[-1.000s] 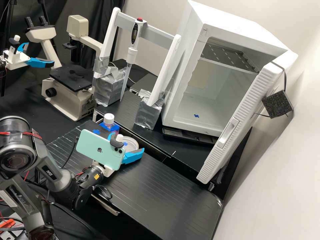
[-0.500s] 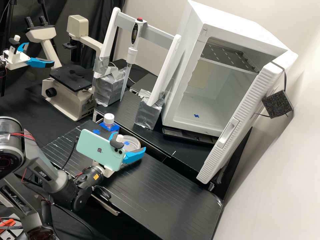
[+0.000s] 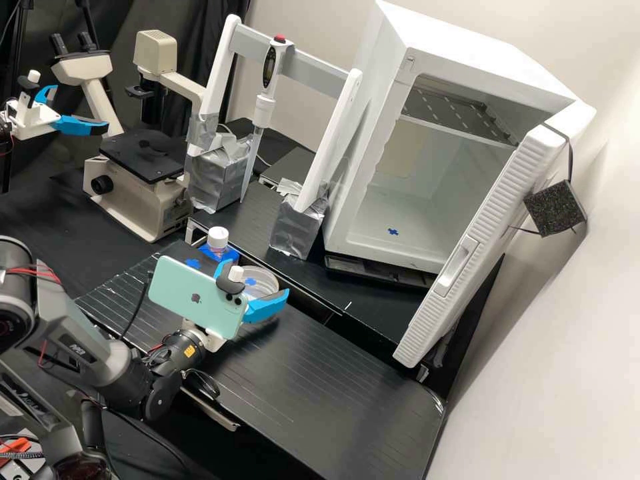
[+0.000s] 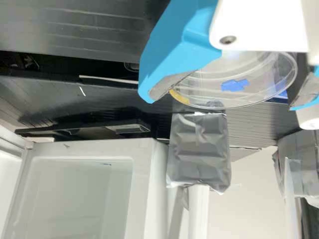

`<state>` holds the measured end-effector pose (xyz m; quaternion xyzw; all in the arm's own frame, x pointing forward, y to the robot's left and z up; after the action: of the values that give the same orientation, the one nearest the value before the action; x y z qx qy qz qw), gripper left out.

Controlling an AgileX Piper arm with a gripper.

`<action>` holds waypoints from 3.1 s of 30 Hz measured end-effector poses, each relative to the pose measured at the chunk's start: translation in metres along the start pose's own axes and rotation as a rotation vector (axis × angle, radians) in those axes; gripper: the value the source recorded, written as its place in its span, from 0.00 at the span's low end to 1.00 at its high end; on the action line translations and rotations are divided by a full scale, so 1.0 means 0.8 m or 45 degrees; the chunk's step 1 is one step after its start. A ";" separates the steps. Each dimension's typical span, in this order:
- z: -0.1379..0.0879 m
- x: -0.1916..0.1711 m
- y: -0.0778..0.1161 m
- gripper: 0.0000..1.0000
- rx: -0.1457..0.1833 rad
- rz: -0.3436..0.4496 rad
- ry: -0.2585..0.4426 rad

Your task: Open the lid

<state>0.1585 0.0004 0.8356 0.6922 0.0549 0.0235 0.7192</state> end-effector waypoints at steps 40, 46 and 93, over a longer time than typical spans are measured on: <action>0.089 0.006 0.063 0.00 0.152 0.339 -0.399; 0.089 0.010 0.060 0.00 0.124 0.326 -0.401; 0.074 0.008 0.048 1.00 0.092 0.298 -0.356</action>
<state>0.1729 -0.0565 0.8756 0.7158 -0.1257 0.0088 0.6868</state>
